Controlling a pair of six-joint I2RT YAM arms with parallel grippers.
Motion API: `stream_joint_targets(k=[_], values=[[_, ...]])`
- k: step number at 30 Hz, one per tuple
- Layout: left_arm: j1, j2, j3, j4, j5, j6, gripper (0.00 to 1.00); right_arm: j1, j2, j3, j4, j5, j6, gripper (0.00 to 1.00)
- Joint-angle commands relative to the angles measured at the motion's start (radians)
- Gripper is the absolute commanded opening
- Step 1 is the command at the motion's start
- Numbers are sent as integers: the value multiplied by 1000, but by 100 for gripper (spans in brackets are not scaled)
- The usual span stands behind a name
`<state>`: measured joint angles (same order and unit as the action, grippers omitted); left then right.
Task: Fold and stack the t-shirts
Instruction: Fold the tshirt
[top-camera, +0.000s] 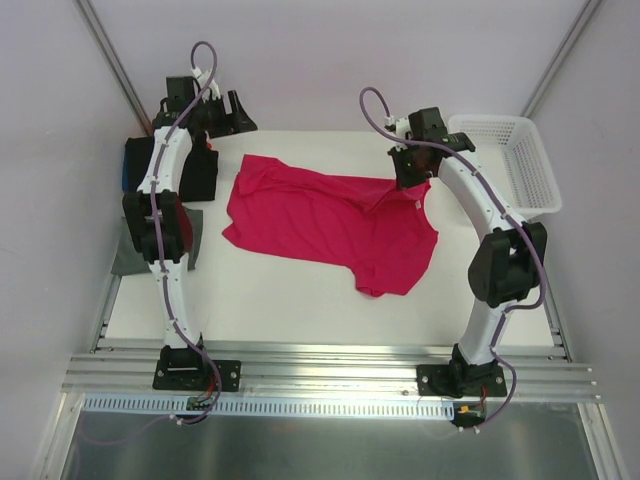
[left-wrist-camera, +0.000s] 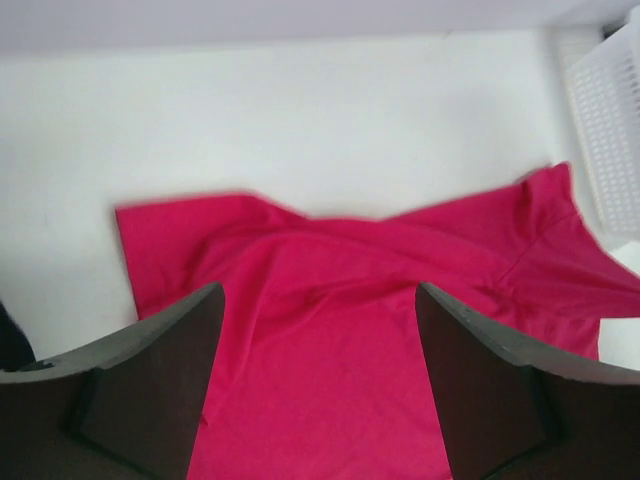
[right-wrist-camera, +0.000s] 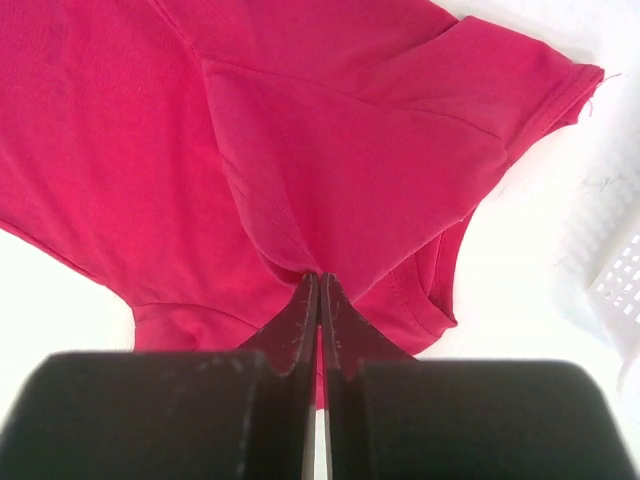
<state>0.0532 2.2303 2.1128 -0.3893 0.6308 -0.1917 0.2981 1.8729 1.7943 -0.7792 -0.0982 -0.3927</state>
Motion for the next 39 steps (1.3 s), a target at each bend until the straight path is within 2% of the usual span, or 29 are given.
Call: stream_joint_targets(k=[1,2,5,9,15,33,39], values=[[-1,54,195,-88,85,-35,76,9,-80,-6,-8,-20,22,1],[-1,75,208,-89,92,-49,73,10,-86,-13,-6,-18,25,1],[-3,138,236,-94,66,-61,57,16,-112,-53,-3,-14,26,1],[-1,129,159,-109,67,-89,52,19,-126,-79,-8,-11,23,1],[8,77,32,-115,107,-146,53,19,-121,-66,5,2,17,1],[59,201,122,-115,-37,-132,44,19,-135,-87,11,31,0,1],[70,255,160,-117,-54,-120,45,19,-121,-70,5,43,-5,1]])
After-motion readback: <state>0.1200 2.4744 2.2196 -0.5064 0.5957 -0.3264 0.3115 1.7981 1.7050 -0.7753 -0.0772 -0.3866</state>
